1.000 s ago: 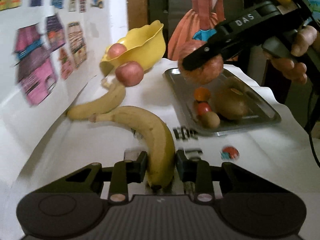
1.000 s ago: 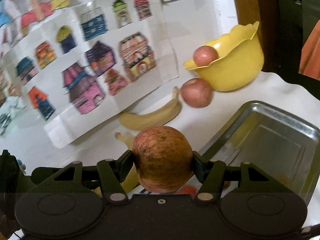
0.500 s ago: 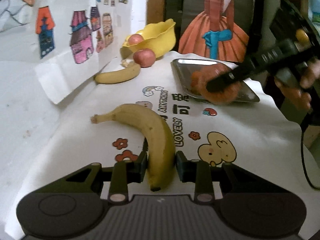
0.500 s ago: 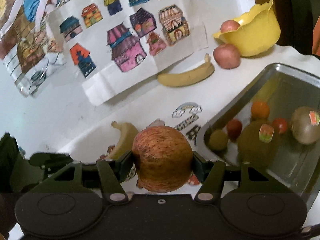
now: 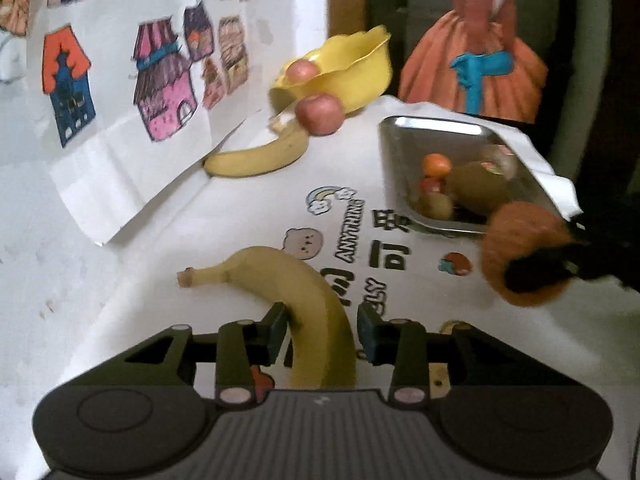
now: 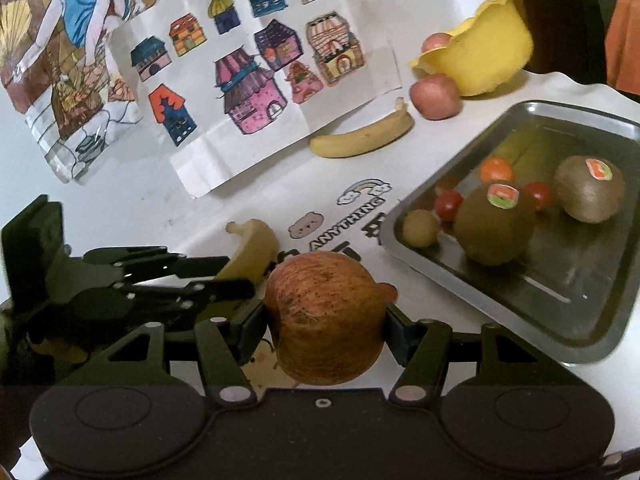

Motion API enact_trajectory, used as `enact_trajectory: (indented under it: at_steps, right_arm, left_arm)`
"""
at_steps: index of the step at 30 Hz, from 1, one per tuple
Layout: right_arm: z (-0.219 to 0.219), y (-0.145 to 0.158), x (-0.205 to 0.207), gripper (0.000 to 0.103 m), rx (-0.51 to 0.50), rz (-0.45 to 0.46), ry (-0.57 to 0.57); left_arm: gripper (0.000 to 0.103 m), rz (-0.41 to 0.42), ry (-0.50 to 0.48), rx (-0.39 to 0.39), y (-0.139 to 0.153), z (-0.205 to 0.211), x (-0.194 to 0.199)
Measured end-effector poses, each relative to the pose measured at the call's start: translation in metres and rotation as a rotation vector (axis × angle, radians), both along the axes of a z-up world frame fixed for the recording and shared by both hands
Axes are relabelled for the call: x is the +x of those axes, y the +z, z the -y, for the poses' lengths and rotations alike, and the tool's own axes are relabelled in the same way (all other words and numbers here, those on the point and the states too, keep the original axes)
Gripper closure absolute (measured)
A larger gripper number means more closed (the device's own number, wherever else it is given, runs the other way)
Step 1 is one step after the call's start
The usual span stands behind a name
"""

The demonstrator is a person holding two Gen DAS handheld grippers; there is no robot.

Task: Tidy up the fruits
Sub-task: 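Carry the apple and banana toward the metal tray with both grippers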

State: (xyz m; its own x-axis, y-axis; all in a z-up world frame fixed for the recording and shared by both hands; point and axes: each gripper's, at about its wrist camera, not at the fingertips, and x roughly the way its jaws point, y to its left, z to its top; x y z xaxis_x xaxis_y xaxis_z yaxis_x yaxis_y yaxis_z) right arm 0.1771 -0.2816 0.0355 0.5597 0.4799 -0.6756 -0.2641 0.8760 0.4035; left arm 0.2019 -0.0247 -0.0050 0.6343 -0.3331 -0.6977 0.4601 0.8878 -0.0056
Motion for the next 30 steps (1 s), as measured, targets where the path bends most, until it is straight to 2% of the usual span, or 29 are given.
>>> enact_trajectory:
  at_steps: [4,8,14,30]
  right_arm:
    - [0.012,0.0,-0.006,0.039,-0.001,0.007,-0.015]
    - [0.02,0.001,-0.01,0.039,0.006,0.02,-0.026]
    - [0.029,0.006,-0.019,0.039,0.014,0.046,-0.046]
    - [0.09,0.013,-0.036,0.039,0.037,0.084,-0.195]
  left_arm:
    - [0.059,-0.044,0.041,0.01,-0.007,0.004,0.01]
    - [0.059,-0.044,0.061,0.032,-0.009,0.01,0.013]
    - [0.065,-0.064,0.09,-0.039,-0.006,0.01,0.012]
    - [0.066,-0.013,0.004,-0.171,0.021,0.064,0.016]
